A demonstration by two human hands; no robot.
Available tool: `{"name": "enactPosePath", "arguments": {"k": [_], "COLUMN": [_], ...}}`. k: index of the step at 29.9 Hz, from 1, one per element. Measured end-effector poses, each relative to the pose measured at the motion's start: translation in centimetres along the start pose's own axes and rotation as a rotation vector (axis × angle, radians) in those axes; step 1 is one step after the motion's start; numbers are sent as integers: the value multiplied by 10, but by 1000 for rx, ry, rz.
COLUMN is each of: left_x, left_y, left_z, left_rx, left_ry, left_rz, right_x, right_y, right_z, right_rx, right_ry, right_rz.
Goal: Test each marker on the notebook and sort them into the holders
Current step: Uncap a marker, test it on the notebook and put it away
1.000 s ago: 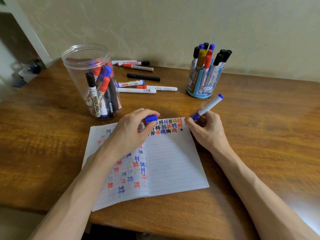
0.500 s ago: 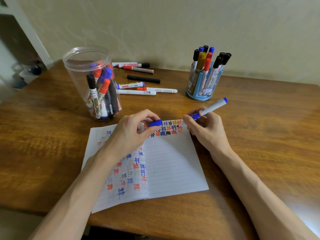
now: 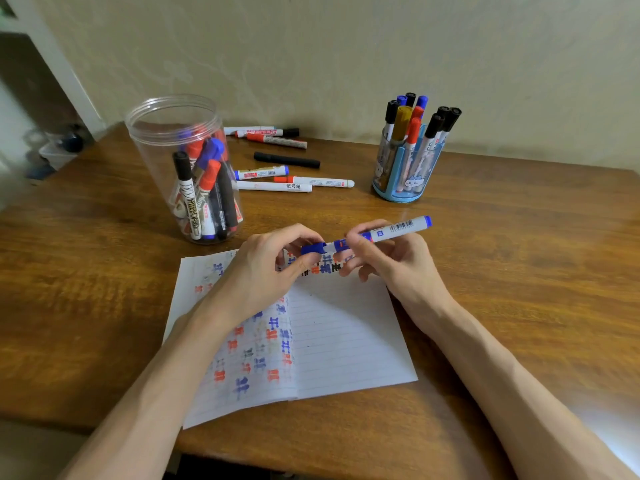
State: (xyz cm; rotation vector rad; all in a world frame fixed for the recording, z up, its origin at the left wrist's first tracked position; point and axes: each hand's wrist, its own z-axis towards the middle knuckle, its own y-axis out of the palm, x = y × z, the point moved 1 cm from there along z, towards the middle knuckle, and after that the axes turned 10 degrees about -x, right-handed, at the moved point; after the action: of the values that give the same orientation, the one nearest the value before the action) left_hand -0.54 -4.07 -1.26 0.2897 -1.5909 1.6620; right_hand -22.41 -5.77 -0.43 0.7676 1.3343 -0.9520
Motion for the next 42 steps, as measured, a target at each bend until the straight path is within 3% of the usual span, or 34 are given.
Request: {"name": "enactPosePath", "arguments": {"k": [2, 11, 17, 21, 25, 29, 42], "left_x": [-1, -2, -2, -4, -4, -6, -4], "left_y": [0, -1, -2, -6, -8, -7, -8], "left_z": [0, 0, 0, 0, -1, -1, 0], "left_rx": [11, 1, 25, 63, 77, 73, 148], "left_ry": [2, 6, 12, -18, -40, -32, 44], "left_rz": [-6, -40, -17, -51, -49, 98, 76], "right_x": [-1, 1, -1, -4, -2, 8, 17], "right_y": [-2, -10, -15, -26, -29, -23, -14], "right_z": [1, 0, -2, -2, -1, 1, 2], "right_rx": [13, 89, 13, -127, -110, -78, -49], "right_ry": [34, -42, -4, 68, 28, -67, -138], "right_rz": [96, -47, -89, -94, -356, -574, -455]}}
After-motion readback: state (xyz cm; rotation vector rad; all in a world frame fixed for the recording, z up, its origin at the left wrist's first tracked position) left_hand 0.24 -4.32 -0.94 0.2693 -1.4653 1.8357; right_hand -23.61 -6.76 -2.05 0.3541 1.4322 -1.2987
